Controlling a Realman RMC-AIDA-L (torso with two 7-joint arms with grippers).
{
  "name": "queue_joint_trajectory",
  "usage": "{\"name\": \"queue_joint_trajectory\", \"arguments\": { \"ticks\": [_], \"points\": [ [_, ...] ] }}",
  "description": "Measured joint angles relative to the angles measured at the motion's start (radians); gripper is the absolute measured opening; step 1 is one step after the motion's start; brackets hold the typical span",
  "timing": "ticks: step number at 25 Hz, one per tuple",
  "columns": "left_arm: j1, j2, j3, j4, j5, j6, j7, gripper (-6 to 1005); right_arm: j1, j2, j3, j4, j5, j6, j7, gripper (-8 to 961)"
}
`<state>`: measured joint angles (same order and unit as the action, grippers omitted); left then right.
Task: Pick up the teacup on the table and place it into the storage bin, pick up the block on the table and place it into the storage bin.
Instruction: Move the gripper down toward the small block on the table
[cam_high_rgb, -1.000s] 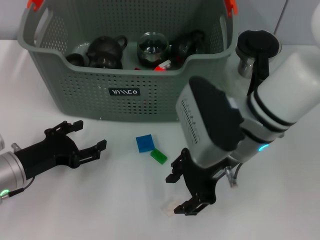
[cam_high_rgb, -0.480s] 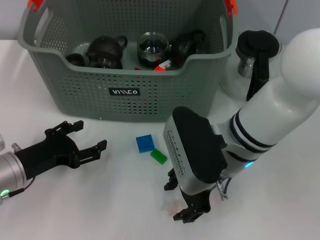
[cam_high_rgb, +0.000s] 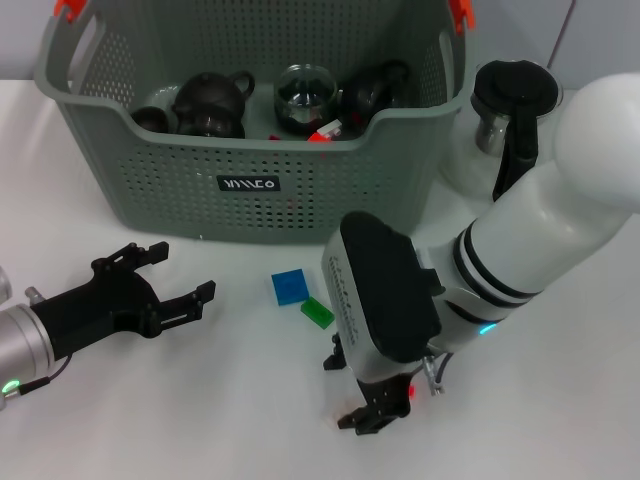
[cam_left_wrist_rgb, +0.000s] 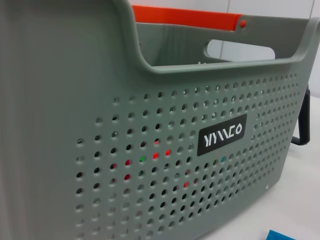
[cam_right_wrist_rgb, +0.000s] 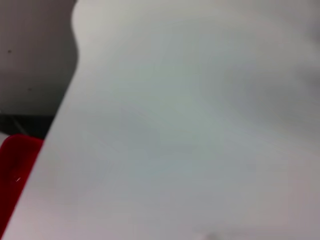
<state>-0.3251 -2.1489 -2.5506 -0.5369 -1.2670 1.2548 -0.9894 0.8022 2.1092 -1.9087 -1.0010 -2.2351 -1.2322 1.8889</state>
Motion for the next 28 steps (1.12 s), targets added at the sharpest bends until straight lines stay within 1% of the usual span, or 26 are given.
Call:
{"name": "queue_joint_trajectory", "arguments": {
  "ticks": [6, 17, 23, 28],
  "points": [
    [0.001, 0.0, 0.0, 0.0, 0.0, 0.0, 0.0, 891, 0.0, -0.003, -0.001, 0.001, -0.001, 0.02, 0.031, 682],
    [0.001, 0.0, 0.002, 0.001, 0.0, 0.0, 0.0, 891, 0.001, -0.001, -0.009, -0.002, 0.011, -0.013, 0.007, 682],
    [0.0, 0.0, 0.003, 0.002, 0.0, 0.0, 0.0, 891, 0.003, 0.001, -0.026, 0.003, 0.009, 0.005, 0.004, 681],
    [0.0, 0.0, 0.003, 0.002, 0.0, 0.0, 0.0, 891, -0.001, 0.001, -0.027, 0.003, 0.006, 0.048, 0.023, 681]
  ]
}}
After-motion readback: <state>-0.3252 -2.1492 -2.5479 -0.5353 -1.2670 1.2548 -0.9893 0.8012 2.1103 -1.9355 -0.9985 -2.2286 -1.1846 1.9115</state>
